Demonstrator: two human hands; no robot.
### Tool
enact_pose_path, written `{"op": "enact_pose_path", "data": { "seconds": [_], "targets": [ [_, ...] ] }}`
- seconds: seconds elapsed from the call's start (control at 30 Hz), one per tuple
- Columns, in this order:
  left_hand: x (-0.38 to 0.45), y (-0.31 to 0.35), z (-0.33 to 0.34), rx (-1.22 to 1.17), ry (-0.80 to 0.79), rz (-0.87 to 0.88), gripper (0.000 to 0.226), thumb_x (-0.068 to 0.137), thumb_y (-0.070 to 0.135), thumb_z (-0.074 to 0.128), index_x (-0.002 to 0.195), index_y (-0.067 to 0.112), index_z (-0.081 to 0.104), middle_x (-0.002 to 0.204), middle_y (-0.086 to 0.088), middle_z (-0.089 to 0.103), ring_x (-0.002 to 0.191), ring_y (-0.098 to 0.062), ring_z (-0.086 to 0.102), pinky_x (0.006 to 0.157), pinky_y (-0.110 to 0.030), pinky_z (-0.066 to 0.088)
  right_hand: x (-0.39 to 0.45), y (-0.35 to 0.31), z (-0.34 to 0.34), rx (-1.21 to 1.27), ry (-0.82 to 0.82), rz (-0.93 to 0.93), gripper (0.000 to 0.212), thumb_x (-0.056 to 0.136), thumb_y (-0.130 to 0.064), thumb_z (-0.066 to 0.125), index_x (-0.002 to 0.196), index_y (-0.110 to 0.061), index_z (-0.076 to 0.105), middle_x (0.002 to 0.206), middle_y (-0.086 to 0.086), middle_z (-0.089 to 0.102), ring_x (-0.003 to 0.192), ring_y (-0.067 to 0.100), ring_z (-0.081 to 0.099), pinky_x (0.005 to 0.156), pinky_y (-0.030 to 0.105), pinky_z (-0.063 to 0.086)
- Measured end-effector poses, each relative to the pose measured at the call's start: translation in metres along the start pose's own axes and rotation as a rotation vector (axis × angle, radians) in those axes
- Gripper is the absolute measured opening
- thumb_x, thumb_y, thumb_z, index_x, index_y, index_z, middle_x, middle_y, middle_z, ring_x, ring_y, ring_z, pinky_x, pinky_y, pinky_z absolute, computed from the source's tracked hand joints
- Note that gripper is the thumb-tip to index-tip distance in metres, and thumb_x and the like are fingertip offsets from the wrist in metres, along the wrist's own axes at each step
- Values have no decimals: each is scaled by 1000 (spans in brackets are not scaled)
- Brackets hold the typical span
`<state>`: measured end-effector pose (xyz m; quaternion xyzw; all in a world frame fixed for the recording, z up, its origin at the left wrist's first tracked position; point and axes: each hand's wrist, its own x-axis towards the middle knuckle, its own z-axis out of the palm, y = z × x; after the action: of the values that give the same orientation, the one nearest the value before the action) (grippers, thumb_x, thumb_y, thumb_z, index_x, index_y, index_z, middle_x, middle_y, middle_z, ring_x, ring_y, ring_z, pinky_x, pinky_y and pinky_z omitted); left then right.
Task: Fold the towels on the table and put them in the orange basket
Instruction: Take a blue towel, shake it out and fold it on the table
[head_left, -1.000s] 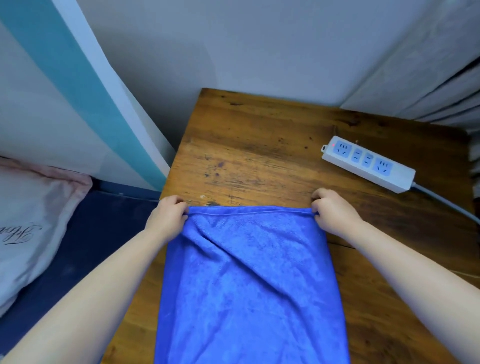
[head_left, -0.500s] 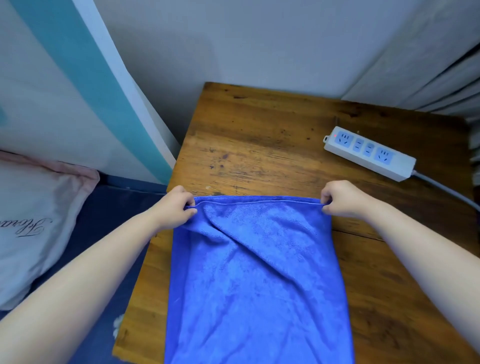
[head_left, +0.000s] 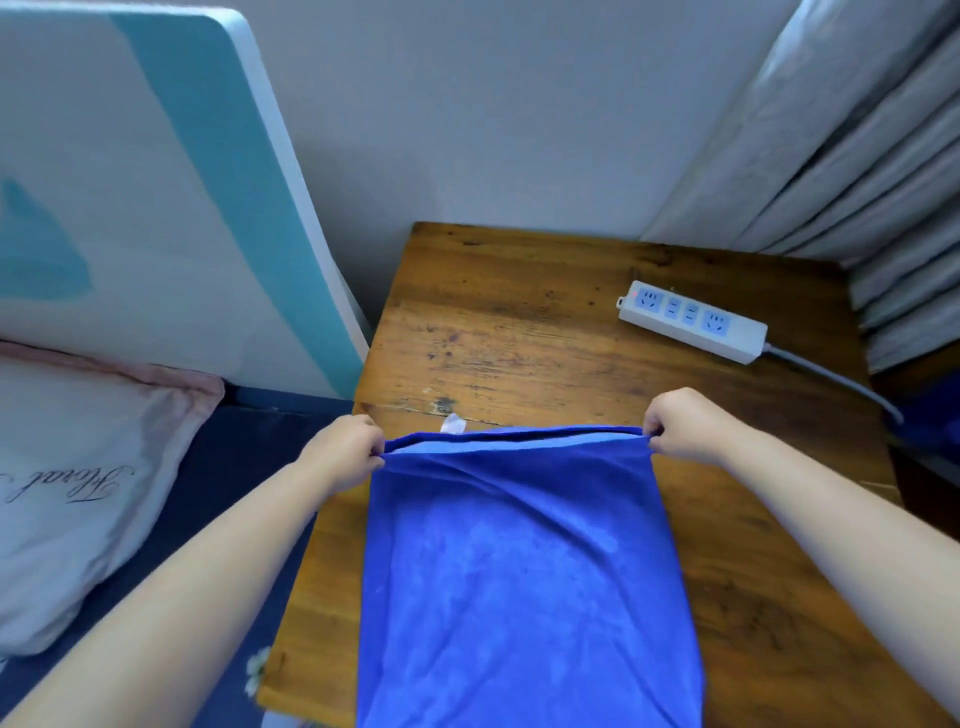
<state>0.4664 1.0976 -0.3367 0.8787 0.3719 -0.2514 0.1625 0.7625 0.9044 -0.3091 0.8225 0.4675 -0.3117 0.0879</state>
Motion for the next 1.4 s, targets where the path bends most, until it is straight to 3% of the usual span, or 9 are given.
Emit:
{"op": "enact_pose_path", "data": {
  "seconds": [0.13,0.47,0.6,0.73,0.83,0.93,1.03,1.23,1.4],
  "targets": [
    [11,8,22,114,-8,-49,23,92,20,49,105,9,64,115,-8,59,110,-26,53,87,-36,48,-2,-5,21,-70,32,-41,20,81,-6,51,86,0,69,94,17,66,90,29,60,78,38,52],
    [25,-2,39,159,82,-89,27,95,19,43,103,9,67,115,-4,60,104,-25,58,78,-35,50,8,4,31,4,179,-23,24,85,-7,48,92,-2,70,104,13,63,101,28,56,86,32,48],
    [29,-5,36,137,109,-86,28,95,19,43,97,4,66,106,-10,60,97,-30,59,76,-36,47,16,2,30,16,202,6,23,85,-7,49,92,-2,70,103,12,64,98,27,58,82,31,48],
    [28,-9,31,-80,235,-103,22,91,16,53,99,2,69,104,-14,62,99,-32,58,80,-35,46,23,-1,28,0,219,85,21,84,-5,50,90,-3,70,100,12,66,93,27,60,76,31,49],
    [22,-10,20,-235,301,-116,10,83,11,63,81,3,69,90,-13,63,91,-30,58,72,-32,43,26,-2,19,8,161,129,17,85,-8,55,91,-5,71,97,11,68,89,24,61,70,27,50],
    [11,-13,7,-304,291,-108,34,77,11,70,53,16,47,66,-1,53,73,-25,54,59,-27,34,21,-1,5,-3,73,97,14,84,-15,62,89,-5,71,90,8,67,79,18,58,56,19,42],
    [-1,-15,-11,-331,285,-66,43,78,15,71,51,21,37,62,1,51,68,-21,49,55,-28,31,8,2,-14,-11,67,37,10,83,-18,64,75,-11,64,81,4,62,73,14,54,51,18,38],
    [-30,-4,-64,-189,287,70,47,84,19,65,53,23,29,56,7,41,65,-21,43,53,-29,27,-35,7,-59,97,172,-21,18,79,-11,62,63,-13,56,67,-1,55,71,13,50,52,18,37],
    [-58,17,-126,-135,446,173,51,87,15,60,55,27,22,54,2,37,64,-24,39,57,-28,26,-87,18,-104,214,431,-54,27,68,0,64,51,-14,48,58,3,50,67,17,46,50,11,31]
  ]
}}
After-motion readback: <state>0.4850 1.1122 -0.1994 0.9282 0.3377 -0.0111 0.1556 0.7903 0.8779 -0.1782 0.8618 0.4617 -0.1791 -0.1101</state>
